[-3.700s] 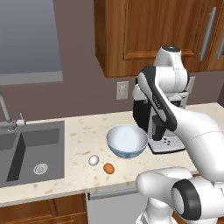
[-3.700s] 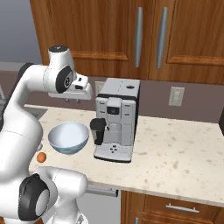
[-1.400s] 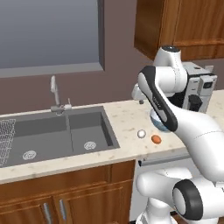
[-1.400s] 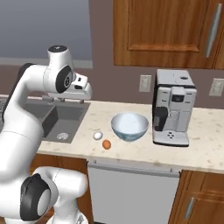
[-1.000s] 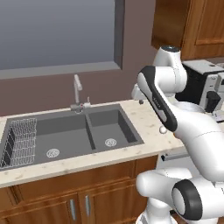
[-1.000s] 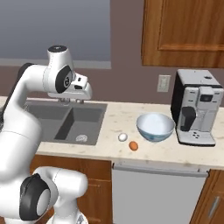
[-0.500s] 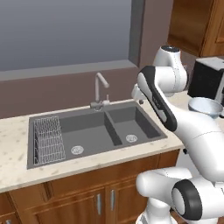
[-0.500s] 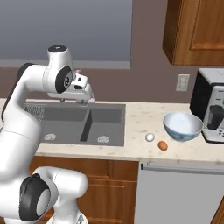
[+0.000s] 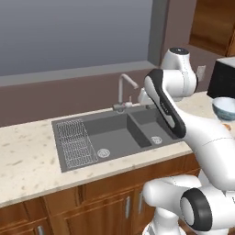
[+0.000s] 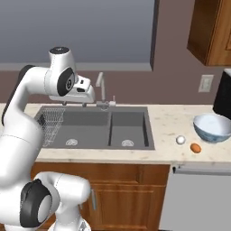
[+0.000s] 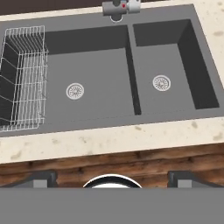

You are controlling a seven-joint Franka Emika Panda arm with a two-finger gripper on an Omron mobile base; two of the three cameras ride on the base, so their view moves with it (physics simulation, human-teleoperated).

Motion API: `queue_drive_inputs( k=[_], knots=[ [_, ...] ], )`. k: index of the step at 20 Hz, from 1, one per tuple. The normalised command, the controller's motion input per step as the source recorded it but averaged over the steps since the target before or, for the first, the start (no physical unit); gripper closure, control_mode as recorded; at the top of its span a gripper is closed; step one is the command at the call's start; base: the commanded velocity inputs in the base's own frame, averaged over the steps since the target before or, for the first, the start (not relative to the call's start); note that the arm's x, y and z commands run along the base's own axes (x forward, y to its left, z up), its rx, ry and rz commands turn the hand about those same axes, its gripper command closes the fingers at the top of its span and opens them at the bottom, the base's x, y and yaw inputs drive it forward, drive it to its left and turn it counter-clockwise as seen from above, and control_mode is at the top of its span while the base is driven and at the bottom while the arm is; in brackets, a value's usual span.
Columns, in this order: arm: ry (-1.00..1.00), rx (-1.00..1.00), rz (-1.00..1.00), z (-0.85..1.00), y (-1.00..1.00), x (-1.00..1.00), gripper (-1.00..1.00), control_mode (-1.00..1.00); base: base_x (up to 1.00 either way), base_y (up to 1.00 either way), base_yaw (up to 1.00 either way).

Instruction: Gather the eggs and milk located in the vicinity of the sink area and place them right next to the bowl.

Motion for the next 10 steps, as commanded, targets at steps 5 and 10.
queue_drive_inputs(
  k=[5,10],
  knots=[
    [0.00,0.00,0.00,0.00,0.00,0.00,-1.00,1.00,-0.13,0.66,-0.08],
    [0.00,0.00,0.00,0.00,0.00,0.00,-1.00,1.00,-0.02,0.74,-0.03]
  ],
)
